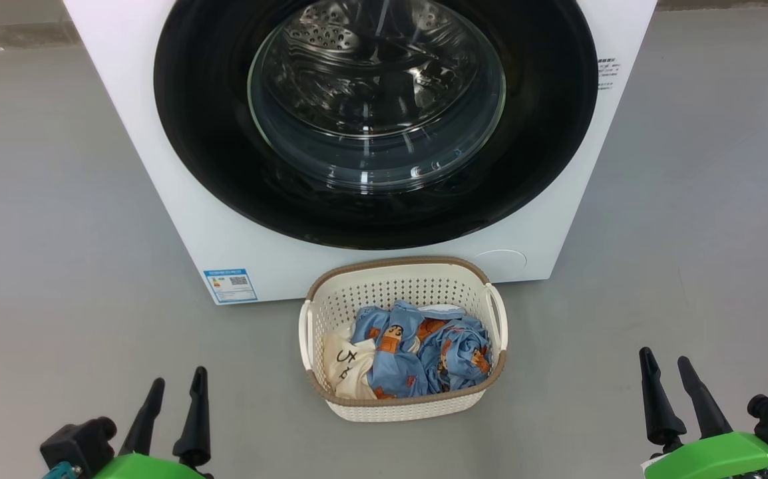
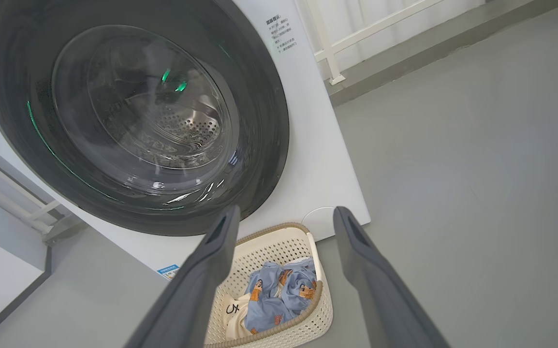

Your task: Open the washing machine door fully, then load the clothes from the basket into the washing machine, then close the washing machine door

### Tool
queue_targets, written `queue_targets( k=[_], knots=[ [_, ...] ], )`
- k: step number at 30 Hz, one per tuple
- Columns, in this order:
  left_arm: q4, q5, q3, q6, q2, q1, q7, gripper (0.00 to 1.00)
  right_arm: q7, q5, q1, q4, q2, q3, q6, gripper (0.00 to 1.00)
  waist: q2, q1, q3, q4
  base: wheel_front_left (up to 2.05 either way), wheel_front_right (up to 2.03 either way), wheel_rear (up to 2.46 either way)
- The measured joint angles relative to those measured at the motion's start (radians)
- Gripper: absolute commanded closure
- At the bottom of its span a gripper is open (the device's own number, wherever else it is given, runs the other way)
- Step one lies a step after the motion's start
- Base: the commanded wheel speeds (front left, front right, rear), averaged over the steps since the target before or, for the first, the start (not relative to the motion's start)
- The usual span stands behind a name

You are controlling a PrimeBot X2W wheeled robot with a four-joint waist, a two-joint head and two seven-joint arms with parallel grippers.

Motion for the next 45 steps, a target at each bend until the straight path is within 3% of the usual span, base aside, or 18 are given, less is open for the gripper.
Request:
queue_targets(
  k=[25, 45],
  knots=[
    [0.031, 0.240, 0.002, 0.000, 0.006, -0.022, -0.071, 0.00, -0.071, -0.262, 0.000, -0.018, -0.002, -0.033, 0.000, 0.00, 0.0000, 0.0000, 0.009, -0.011, 0.00, 0.00, 0.00],
    [0.070, 0.241, 0.025, -0.001, 0.005, -0.023, -0.077, 0.00, -0.071, -0.277, 0.000, -0.015, -0.001, -0.039, 0.000, 0.00, 0.0000, 0.0000, 0.006, -0.017, 0.00, 0.00, 0.00]
  ],
)
